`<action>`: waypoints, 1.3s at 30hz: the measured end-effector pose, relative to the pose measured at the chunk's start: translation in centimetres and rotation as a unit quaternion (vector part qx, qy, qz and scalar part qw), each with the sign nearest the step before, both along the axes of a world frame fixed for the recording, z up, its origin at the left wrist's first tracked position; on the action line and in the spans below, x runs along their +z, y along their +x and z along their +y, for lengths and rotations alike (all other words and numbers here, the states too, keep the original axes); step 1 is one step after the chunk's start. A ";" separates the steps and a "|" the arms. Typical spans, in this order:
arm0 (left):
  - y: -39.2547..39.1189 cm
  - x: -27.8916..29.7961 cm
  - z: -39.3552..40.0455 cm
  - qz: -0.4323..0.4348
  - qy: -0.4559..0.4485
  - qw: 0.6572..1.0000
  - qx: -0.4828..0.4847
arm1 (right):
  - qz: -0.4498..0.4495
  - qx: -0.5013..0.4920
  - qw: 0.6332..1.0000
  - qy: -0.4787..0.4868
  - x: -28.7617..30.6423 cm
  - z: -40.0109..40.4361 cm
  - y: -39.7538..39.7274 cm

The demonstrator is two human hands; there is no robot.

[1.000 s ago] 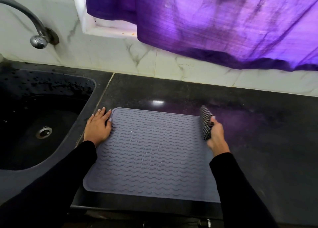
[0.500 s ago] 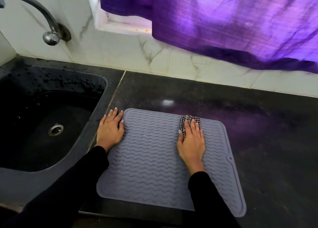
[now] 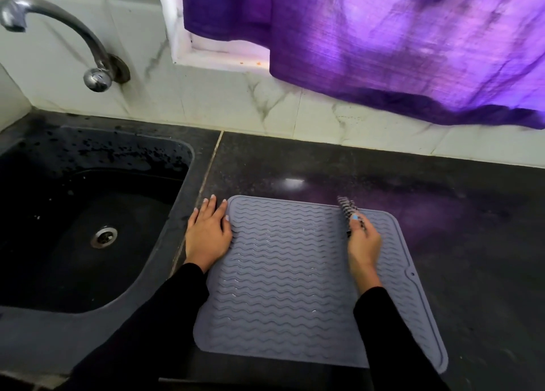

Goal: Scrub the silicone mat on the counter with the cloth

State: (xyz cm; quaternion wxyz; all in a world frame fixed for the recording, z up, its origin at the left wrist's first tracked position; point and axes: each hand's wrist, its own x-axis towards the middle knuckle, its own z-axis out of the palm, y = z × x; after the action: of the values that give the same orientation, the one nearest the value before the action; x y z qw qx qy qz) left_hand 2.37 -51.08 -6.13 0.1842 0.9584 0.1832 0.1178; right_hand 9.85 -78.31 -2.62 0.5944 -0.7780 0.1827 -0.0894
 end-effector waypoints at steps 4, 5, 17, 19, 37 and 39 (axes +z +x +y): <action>-0.1 0.0 0.1 -0.002 -0.005 1.000 -0.007 | -0.002 -0.097 0.993 0.069 2.6 1.5 0.3; -0.1 0.0 0.1 -0.002 -0.006 1.000 -0.007 | -0.010 -0.070 0.997 -0.009 2.9 2.3 -0.3; 0.3 -0.3 0.2 0.012 0.011 1.000 -0.007 | -0.040 0.215 0.845 -0.487 -2.4 6.3 -3.8; 0.3 -0.3 0.2 0.013 0.013 1.000 -0.007 | -0.041 0.224 0.850 -0.476 -2.3 6.1 -3.5; -0.2 0.9 1.1 0.010 -0.083 0.995 -0.045 | -0.075 0.348 0.866 -0.352 0.2 11.8 -6.6; -0.1 1.1 1.5 0.049 -0.075 0.994 -0.068 | -0.086 0.364 0.813 -0.447 -1.4 12.0 -7.4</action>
State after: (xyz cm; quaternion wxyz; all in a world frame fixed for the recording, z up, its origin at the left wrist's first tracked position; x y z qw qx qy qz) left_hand 2.25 -49.56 -4.98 0.2542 0.9568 0.1344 0.0432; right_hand 2.42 -66.29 -4.03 0.1840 -0.9566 -0.2259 -0.0051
